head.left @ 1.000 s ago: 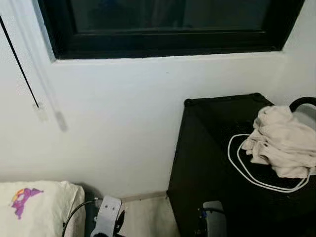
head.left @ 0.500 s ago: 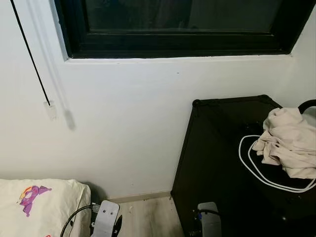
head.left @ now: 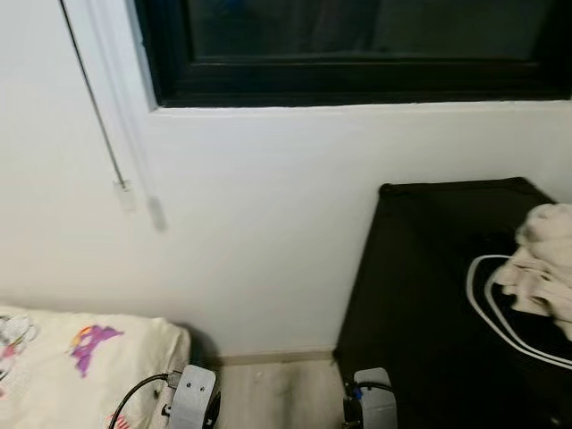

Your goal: Clean up the room

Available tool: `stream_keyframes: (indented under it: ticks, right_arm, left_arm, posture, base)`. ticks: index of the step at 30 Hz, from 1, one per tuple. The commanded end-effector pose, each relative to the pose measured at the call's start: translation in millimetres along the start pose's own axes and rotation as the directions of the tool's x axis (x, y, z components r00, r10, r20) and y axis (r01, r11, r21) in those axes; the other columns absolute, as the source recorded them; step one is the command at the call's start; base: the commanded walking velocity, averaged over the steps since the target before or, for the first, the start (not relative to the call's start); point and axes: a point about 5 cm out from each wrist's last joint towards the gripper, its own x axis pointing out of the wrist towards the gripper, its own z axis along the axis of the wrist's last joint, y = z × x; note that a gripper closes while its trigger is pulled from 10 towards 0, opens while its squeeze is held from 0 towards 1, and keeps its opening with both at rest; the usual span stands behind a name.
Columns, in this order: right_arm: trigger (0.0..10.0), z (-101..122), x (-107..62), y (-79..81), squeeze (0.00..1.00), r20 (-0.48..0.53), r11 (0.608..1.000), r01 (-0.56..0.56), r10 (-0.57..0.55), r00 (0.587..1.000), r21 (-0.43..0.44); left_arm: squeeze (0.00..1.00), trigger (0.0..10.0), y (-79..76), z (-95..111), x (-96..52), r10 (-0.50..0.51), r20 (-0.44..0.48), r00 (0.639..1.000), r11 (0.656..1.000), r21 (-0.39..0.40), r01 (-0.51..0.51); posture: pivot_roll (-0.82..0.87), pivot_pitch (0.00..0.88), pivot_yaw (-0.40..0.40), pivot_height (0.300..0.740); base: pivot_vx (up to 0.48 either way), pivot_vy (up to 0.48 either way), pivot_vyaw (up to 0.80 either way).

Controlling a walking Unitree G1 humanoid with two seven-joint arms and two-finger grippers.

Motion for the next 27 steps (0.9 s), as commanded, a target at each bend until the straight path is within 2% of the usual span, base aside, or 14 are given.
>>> stream_keyframes:
  ticks: [1,12,15,27]
  right_arm:
    - [10.0,-5.8,-2.5,1.2,0.0,-0.022,1.0,-0.001,0.001,1.0,-0.002]
    - [10.0,-5.5,-2.4,1.4,0.0,-0.021,1.0,0.0,0.0,1.0,0.004]
    - [10.0,-6.1,-3.2,-1.7,0.0,-0.017,0.999,0.028,-0.028,0.999,0.043]
    - [10.0,-7.4,-4.1,-3.4,0.0,-0.019,0.999,0.033,-0.032,0.999,0.043]
  left_arm:
    - [0.0,10.0,-0.1,-4.2,-2.7,-0.01,-0.021,1.0,1.0,0.017,0.011]
    - [0.0,10.0,-0.8,-1.8,-0.8,-0.021,-0.016,1.0,1.0,0.012,0.021]
    - [0.0,10.0,-2.0,-1.5,-0.6,-0.028,-0.015,1.0,1.0,0.006,0.028]
    - [0.0,10.0,-5.6,-0.3,-0.3,-0.053,-0.006,0.999,0.998,0.023,0.053]
  posture:
    - [0.03,0.118,-0.037,0.74]
    - [0.03,0.116,-0.036,0.74]
    - [0.03,0.113,-0.035,0.74]
    - [0.02,0.109,-0.031,0.74]
  base:
    - [0.0,0.0,0.8]
    - [0.0,0.0,0.8]
    - [0.0,0.0,0.0]
    - [0.0,0.0,0.0]
